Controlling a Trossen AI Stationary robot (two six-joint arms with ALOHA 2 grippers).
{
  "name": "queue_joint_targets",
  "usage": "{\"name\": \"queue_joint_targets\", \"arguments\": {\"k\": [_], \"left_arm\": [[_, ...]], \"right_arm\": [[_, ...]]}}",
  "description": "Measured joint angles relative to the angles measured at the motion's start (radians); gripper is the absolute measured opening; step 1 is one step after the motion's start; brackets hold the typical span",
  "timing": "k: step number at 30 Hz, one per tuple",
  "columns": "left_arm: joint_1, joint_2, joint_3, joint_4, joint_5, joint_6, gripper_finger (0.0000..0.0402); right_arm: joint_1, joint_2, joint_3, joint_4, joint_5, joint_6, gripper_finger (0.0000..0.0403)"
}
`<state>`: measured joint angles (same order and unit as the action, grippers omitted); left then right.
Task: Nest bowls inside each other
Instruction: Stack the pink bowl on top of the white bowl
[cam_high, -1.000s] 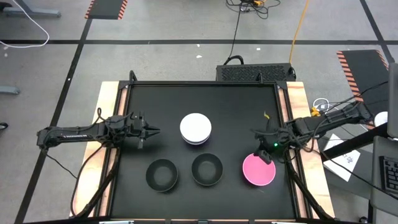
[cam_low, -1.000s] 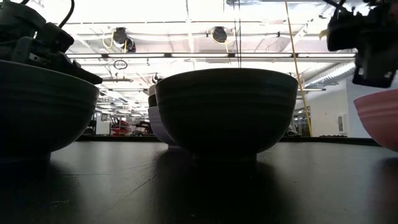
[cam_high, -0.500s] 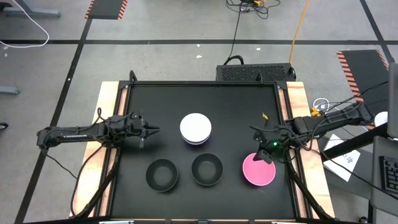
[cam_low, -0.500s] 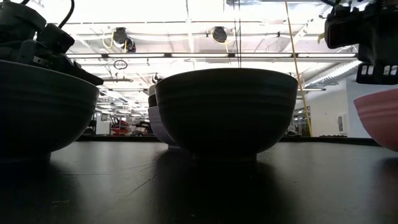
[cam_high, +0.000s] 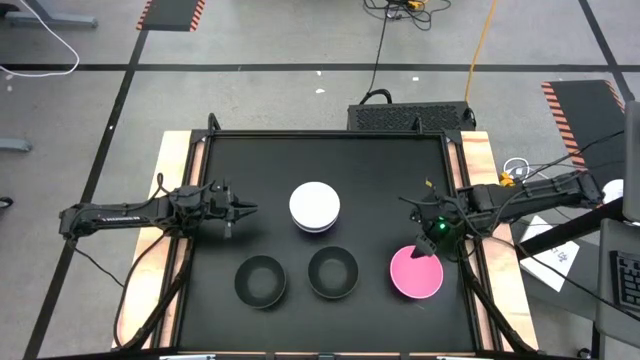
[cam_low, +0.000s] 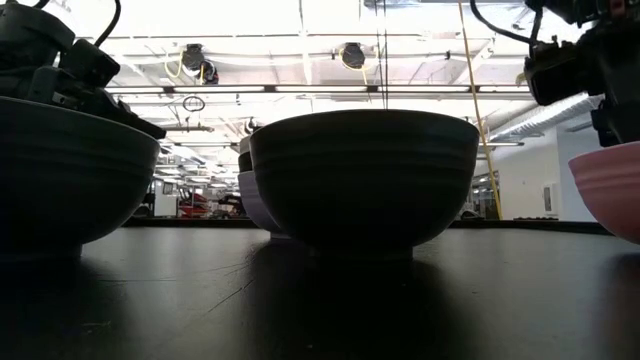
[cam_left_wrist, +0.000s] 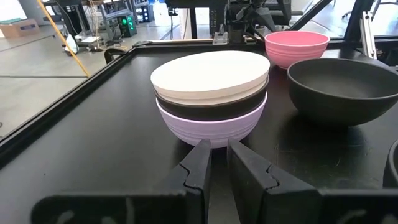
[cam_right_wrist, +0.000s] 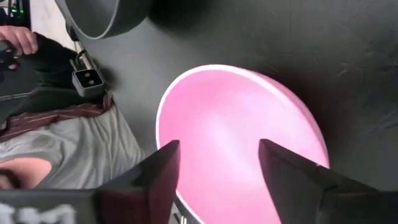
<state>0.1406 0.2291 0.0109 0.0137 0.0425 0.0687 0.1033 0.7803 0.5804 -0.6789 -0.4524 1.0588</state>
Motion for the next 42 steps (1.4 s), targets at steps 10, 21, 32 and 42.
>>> {"name": "queue_joint_targets", "arguments": {"k": [10,21,32,42], "left_arm": [[0.000,0.000,0.000,0.000,0.000,0.005,0.0056],[0.000,0.000,0.000,0.000,0.000,0.015,0.0056],[0.000,0.000,0.000,0.000,0.000,0.015,0.0056],[0.000,0.000,0.000,0.000,0.000,0.012,0.0056]], "right_arm": [[-0.060,0.003,0.000,-0.148,-0.017,0.029,0.0261],[-0.083,0.043,0.000,-0.190,0.008,0.000,0.0259],[-0.044,0.217,0.000,-0.216,0.005,-0.023,0.0258],[-0.029,0.375,0.000,-0.215,0.023,-0.056,0.0258]]}}
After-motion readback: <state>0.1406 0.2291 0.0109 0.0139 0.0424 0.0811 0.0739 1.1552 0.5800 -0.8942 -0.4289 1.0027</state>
